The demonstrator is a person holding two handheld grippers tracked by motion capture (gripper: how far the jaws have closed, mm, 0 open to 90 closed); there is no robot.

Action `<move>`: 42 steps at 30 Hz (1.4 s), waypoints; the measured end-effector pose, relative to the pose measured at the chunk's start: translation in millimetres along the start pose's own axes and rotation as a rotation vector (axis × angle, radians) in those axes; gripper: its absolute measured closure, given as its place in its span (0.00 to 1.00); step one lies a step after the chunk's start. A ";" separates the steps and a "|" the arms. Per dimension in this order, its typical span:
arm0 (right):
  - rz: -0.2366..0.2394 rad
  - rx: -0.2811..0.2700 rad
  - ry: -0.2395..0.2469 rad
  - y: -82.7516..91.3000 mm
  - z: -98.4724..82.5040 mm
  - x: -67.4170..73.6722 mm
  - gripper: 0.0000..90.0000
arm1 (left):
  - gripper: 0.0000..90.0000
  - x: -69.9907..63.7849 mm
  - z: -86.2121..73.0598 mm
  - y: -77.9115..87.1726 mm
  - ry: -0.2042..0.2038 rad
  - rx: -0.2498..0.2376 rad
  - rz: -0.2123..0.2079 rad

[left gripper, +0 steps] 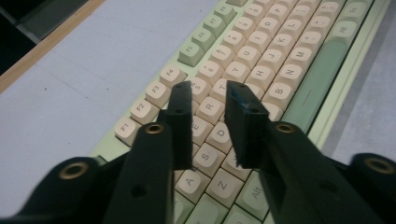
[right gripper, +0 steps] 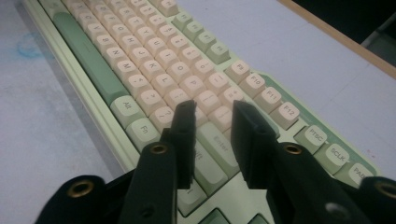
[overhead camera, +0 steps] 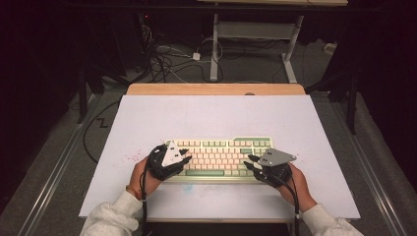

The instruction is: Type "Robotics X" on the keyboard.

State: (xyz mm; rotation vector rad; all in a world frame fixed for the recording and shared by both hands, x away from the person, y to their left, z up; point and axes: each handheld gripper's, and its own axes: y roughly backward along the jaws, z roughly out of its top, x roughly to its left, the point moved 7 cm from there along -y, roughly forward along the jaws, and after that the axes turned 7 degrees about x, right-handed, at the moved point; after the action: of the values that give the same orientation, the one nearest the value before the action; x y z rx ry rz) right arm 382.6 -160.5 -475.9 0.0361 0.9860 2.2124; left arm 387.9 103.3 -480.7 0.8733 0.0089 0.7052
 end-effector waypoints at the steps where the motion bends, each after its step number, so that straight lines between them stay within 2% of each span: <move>1: 0.000 -0.001 -0.005 0.1 0.3 -0.1 0.73 | 0.67 -0.2 0.1 -0.4 -0.005 0.002 -0.001; 3: -0.007 -0.004 0.003 0.2 0.8 -0.3 0.64 | 0.59 -0.5 0.3 -1.1 -0.008 0.004 0.000; 7: -0.016 -0.014 -0.003 0.4 1.9 -0.7 0.51 | 0.50 0.3 1.3 -0.2 -0.001 -0.014 0.002; 8: -0.019 -0.015 -0.005 0.3 2.1 -0.8 0.47 | 0.47 0.9 1.5 0.0 0.009 -0.021 0.016; 9: -0.018 -0.017 -0.006 0.0 2.1 -0.6 0.43 | 0.39 0.9 1.7 -0.1 0.012 -0.023 0.022; 12: -0.024 -0.021 -0.005 -1.0 2.3 0.2 0.35 | 0.35 -1.1 2.3 -0.7 0.012 -0.038 0.015; 14: -0.019 -0.019 0.001 -2.0 2.3 1.8 0.32 | 0.25 -2.5 2.7 -2.0 0.015 -0.039 0.017; 18: -0.028 -0.033 0.011 -3.0 3.8 5.1 0.24 | 0.19 -5.2 4.0 -3.0 0.010 -0.047 0.020; 23: -0.042 -0.043 -0.006 -3.2 4.7 3.6 0.18 | 0.19 -7.3 5.0 -4.6 0.005 -0.048 0.020; 27: -0.048 -0.052 -0.013 -2.1 5.5 2.5 0.18 | 0.19 -8.2 6.2 -4.8 -0.002 -0.053 0.033; 32: -0.050 -0.057 -0.010 -0.3 6.5 2.1 0.18 | 0.19 -9.9 8.8 -5.1 -0.014 -0.065 0.043; 37: -0.083 -0.037 0.003 -0.1 6.4 0.8 0.18 | 0.19 -11.1 11.7 -5.1 -0.024 -0.073 0.053; 42: -0.088 -0.046 0.009 3.1 7.9 1.5 0.18 | 0.19 -10.1 13.1 -1.2 -0.033 -0.084 0.074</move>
State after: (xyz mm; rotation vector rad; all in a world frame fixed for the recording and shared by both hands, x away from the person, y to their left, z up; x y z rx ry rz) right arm 382.0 -156.0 -468.6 -0.0373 0.9238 2.1555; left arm 384.5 87.9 -475.7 0.8081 -0.0820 0.7549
